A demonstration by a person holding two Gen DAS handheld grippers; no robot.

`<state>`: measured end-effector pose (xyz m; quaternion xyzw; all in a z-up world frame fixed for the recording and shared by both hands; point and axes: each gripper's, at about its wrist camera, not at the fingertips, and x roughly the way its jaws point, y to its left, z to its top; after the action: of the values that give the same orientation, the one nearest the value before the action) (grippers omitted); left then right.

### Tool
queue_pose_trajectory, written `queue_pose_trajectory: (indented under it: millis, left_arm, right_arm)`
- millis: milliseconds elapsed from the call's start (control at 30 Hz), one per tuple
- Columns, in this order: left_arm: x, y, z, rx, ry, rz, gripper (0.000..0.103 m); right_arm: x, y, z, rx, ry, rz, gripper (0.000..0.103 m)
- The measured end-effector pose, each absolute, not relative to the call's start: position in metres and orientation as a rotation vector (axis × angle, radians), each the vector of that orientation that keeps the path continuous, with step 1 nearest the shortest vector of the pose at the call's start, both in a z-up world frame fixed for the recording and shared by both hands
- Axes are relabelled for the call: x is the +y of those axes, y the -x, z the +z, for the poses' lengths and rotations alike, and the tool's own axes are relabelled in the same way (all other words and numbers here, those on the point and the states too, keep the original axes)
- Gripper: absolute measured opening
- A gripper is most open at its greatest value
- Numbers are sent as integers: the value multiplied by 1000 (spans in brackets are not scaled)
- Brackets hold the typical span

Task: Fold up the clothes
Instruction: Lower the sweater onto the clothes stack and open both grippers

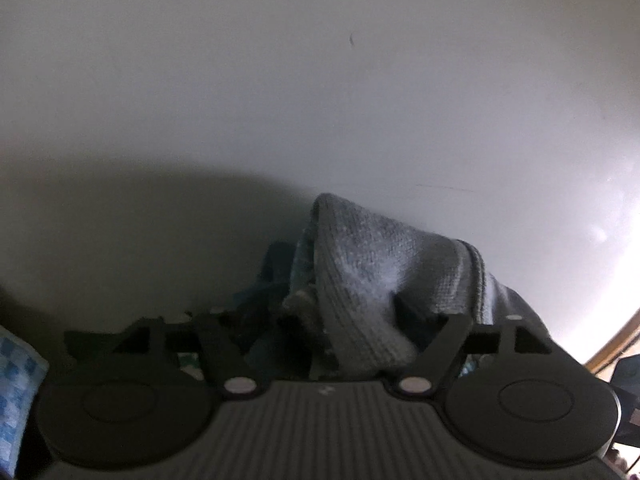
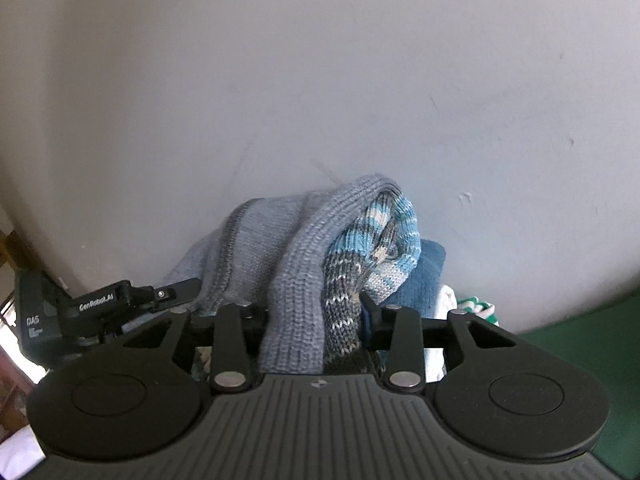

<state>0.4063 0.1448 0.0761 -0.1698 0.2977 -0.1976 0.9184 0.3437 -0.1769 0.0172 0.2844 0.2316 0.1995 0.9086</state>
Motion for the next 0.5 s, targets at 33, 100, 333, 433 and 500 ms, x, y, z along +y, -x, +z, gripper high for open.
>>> queue_pose_trajectory:
  millis: [33,100,333,433,500]
  left_arm:
    - [145,-404,80,600,341,-396,79]
    - [149,-396,93,554,314,-360,75]
    - [173,-357,140,431,285,-325,71]
    - [164,-339,145,412,298,-393,71]
    - [149,-332,141,413,291,-435,71]
  right_arm:
    - [-178,-344,19,482,-590,407,47]
    - [-180,-338,28,467,-571,401,54]
    - [-190,-298,59,338,-537,358,54]
    - [-196,-275,72,237,-545,352,52]
    - [-188,-268,78,231,-527,397,50]
